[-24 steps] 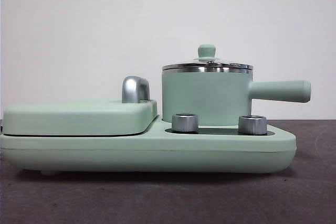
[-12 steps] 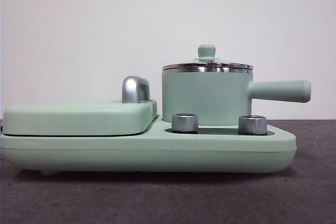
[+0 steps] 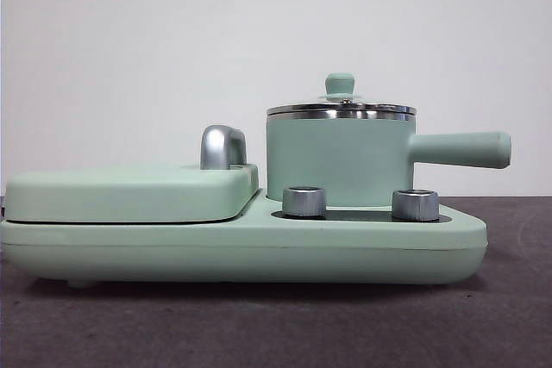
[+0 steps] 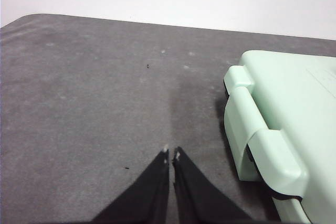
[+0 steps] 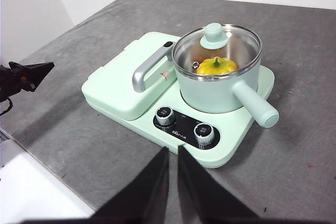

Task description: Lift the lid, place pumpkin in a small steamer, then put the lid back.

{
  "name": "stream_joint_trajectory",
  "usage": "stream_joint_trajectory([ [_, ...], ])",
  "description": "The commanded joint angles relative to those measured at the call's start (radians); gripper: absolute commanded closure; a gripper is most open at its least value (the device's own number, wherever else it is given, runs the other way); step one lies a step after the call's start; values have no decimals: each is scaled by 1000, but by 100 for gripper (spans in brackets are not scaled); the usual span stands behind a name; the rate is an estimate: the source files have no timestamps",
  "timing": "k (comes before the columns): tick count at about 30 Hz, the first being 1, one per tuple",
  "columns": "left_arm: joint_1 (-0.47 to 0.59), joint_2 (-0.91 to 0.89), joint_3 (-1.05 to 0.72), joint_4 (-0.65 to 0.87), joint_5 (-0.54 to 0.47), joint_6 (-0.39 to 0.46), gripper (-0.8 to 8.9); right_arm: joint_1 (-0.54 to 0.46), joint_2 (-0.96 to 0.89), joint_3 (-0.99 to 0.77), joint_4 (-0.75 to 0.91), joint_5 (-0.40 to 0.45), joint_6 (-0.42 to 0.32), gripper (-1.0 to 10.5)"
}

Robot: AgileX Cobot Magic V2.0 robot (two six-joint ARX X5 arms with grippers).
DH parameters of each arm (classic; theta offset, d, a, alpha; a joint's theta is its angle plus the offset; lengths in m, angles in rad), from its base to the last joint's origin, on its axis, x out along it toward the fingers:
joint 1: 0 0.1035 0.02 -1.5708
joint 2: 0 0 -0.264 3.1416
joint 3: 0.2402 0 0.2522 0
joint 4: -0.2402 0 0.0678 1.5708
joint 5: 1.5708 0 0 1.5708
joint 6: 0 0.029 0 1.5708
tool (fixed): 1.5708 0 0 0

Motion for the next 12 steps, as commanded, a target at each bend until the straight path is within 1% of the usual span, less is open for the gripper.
stream_joint_trajectory([
  [1, 0, -2, -19, -4, -4, 0, 794, 6, 0, 11, 11, 0, -8, 922],
  [12, 0, -2, -19, -5, -4, 0, 794, 6, -1, 6, 19, 0, -8, 922],
])
